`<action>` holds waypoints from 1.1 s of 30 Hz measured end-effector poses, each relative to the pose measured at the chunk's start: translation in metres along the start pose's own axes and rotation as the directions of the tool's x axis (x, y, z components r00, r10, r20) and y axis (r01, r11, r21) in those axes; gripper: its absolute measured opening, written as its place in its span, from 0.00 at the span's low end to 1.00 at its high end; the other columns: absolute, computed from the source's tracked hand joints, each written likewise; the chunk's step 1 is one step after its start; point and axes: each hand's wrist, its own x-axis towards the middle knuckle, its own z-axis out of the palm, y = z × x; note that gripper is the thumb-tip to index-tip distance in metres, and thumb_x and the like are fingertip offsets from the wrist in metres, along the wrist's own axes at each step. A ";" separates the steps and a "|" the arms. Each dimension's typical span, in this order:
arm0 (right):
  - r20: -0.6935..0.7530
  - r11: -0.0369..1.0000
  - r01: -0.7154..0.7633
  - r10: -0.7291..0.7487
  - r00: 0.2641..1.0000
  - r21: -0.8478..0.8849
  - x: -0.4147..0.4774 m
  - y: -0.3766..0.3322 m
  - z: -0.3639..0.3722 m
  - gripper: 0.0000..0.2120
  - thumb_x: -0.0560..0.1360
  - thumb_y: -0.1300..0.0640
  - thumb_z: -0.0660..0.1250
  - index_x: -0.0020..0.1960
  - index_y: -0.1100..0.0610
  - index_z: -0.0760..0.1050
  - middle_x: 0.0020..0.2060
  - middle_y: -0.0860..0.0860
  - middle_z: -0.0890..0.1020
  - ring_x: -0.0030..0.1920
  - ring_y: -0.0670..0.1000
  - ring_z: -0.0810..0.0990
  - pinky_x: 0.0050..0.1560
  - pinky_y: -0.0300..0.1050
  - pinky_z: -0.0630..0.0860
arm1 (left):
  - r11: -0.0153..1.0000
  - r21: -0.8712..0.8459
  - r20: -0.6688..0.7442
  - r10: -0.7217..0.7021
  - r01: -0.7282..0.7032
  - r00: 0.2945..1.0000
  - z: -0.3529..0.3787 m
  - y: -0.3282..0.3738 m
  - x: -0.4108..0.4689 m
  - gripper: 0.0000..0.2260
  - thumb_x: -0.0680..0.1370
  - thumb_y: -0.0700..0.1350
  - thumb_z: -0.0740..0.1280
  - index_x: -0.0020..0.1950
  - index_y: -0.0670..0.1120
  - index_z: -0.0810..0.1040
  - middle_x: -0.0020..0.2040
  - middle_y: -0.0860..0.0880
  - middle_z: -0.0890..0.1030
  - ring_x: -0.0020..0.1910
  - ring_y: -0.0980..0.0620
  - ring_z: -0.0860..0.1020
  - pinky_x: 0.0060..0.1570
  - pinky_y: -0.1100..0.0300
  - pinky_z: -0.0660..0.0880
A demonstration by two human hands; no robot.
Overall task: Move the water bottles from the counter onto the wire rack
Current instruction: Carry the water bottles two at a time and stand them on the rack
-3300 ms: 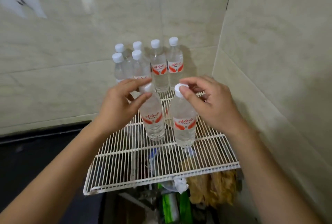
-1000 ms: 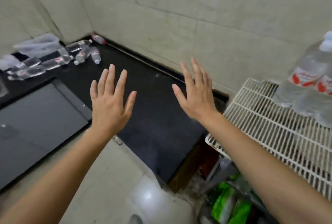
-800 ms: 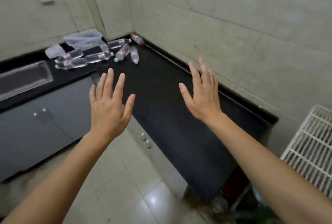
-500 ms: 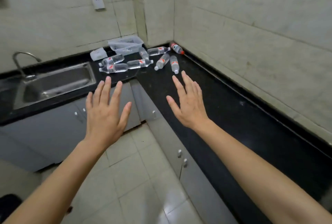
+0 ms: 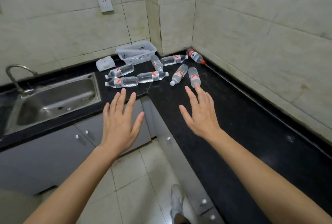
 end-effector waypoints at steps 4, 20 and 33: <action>0.059 0.997 -0.075 0.074 0.996 0.027 0.074 0.039 0.043 0.30 0.82 0.44 0.60 0.80 0.54 0.58 0.80 0.59 0.59 0.77 0.60 0.63 0.76 0.60 0.61 | 1.000 0.026 0.099 -0.003 0.000 0.995 0.040 -0.015 0.088 0.31 0.82 0.61 0.51 0.81 0.47 0.59 0.83 0.43 0.56 0.81 0.42 0.56 0.76 0.39 0.58; 0.330 0.890 -0.444 0.452 0.828 -0.106 0.203 0.150 0.141 0.30 0.80 0.48 0.66 0.78 0.54 0.62 0.77 0.57 0.64 0.75 0.58 0.66 0.71 0.55 0.68 | 0.970 -0.165 0.501 0.236 -0.176 0.833 0.219 -0.052 0.319 0.29 0.82 0.58 0.60 0.79 0.44 0.63 0.79 0.42 0.65 0.78 0.42 0.65 0.73 0.42 0.66; 0.518 -0.396 -0.754 0.851 -0.086 0.524 0.270 0.197 0.255 0.29 0.81 0.47 0.66 0.78 0.53 0.61 0.62 0.51 0.76 0.57 0.56 0.81 0.54 0.50 0.81 | 0.286 -0.101 0.993 0.084 0.953 0.080 0.391 -0.045 0.438 0.22 0.82 0.53 0.66 0.73 0.45 0.69 0.59 0.44 0.79 0.60 0.44 0.77 0.54 0.49 0.79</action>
